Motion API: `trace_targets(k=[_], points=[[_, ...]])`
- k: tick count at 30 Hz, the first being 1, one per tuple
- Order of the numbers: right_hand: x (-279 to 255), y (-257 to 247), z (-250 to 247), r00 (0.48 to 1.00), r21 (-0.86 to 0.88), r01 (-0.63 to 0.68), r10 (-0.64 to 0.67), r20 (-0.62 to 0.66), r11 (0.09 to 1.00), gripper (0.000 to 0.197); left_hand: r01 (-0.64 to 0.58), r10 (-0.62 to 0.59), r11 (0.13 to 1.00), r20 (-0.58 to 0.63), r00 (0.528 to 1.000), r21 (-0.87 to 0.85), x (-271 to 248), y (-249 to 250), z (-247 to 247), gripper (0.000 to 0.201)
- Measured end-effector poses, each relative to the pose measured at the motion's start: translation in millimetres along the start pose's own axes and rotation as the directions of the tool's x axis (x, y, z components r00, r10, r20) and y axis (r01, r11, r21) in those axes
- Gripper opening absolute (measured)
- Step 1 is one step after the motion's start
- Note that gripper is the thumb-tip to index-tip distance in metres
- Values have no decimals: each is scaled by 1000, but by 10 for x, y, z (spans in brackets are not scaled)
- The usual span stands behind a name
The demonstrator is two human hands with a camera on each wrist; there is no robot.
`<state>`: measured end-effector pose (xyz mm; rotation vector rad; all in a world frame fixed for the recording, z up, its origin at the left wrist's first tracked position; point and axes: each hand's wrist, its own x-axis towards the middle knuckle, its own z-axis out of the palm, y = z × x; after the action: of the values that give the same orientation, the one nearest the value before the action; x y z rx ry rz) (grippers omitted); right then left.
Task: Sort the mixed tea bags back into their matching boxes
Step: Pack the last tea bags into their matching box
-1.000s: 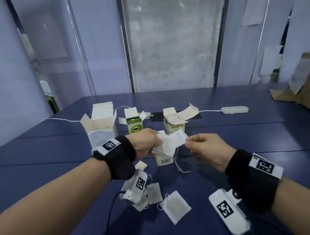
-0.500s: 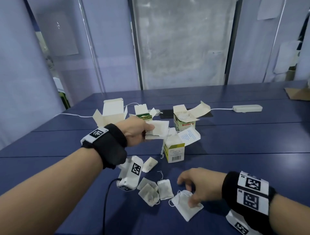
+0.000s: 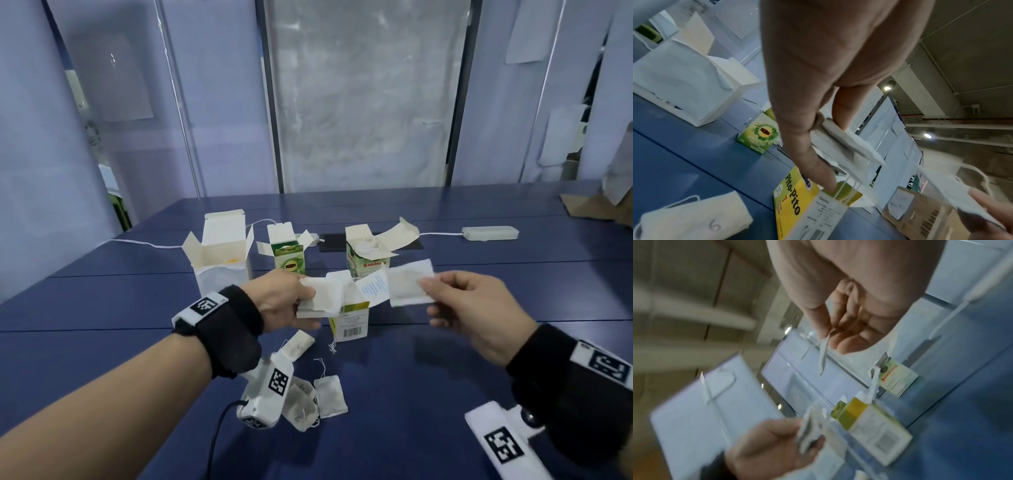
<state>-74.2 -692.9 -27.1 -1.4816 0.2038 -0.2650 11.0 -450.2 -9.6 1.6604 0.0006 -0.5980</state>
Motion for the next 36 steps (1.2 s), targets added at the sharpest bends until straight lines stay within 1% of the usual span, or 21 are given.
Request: trace_targets(k=[1, 2, 4, 6, 9, 11, 13, 16, 18, 20, 22, 23, 25, 26, 28, 30, 33, 35, 36], points=[[4, -24, -3, 999, 106, -43, 46, -29, 993, 10, -5, 5, 1000, 11, 1000, 7, 2, 6, 31, 26], [-1, -28, 9, 995, 179, -90, 94, -19, 980, 10, -16, 16, 1000, 15, 1000, 10, 5, 12, 64, 25], [-42, -10, 70, 986, 250, -168, 160, 54, 954, 9, -48, 48, 999, 3, 999, 14, 21, 19, 138, 23], [-96, 10, 181, 973, 293, -216, 179, 148, 931, 7, -86, 86, 996, -15, 996, 25, 34, 11, 220, 24], [-132, 9, 377, 954, 332, -238, 156, 256, 913, 4, -103, 103, 994, -2, 995, 32, 52, -14, 317, 25], [-122, 30, 482, 954, 309, -227, 147, 262, 924, 3, -85, 86, 996, 27, 996, -8, 49, -27, 342, 24], [-102, 83, 555, 957, 261, -226, 165, 237, 938, 4, -44, 51, 995, 65, 997, -93, 32, -28, 338, 25], [-60, 186, 600, 965, 186, -228, 197, 175, 956, 6, 19, 3, 983, 119, 993, -184, 3, -16, 304, 28], [-30, 257, 617, 973, 138, -214, 199, 117, 967, 9, 58, -19, 977, 185, 982, -203, -10, -22, 274, 36], [-11, 316, 648, 978, 105, -203, 196, 73, 974, 10, 58, -9, 981, 256, 967, -185, -29, -38, 247, 38], [-8, 351, 696, 980, 52, -192, 190, 52, 980, 12, 16, 34, 986, 295, 955, -165, -44, -61, 228, 28], [-9, 360, 718, 981, 22, -189, 188, 51, 982, 15, -6, 52, 988, 291, 955, -157, -41, -75, 224, 24], [-5, 369, 740, 981, -37, -185, 187, 54, 982, 24, -54, 77, 993, 225, 971, -108, -38, -95, 219, 22], [-2, 368, 736, 979, -61, -192, 195, 51, 979, 24, -75, 85, 995, 179, 980, -59, -37, -104, 211, 22], [8, 362, 691, 971, -88, -232, 236, 40, 969, 12, -100, 96, 995, 119, 988, 28, -38, -109, 168, 21], [23, 360, 584, 952, -96, -295, 301, 53, 951, 7, -106, 98, 992, 119, 988, 62, -54, -75, 95, 22], [55, 391, 339, 908, -86, -401, 408, 93, 912, 6, -110, 94, 988, 148, 985, 109, -96, 41, -28, 18], [62, 443, 157, 883, -69, -458, 463, 78, 886, 6, -125, 104, 983, 149, 983, 133, -118, 134, -103, 18], [71, 470, 69, 881, -56, -469, 471, 47, 882, 6, -137, 115, 979, 153, 982, 149, -126, 182, -134, 18]])
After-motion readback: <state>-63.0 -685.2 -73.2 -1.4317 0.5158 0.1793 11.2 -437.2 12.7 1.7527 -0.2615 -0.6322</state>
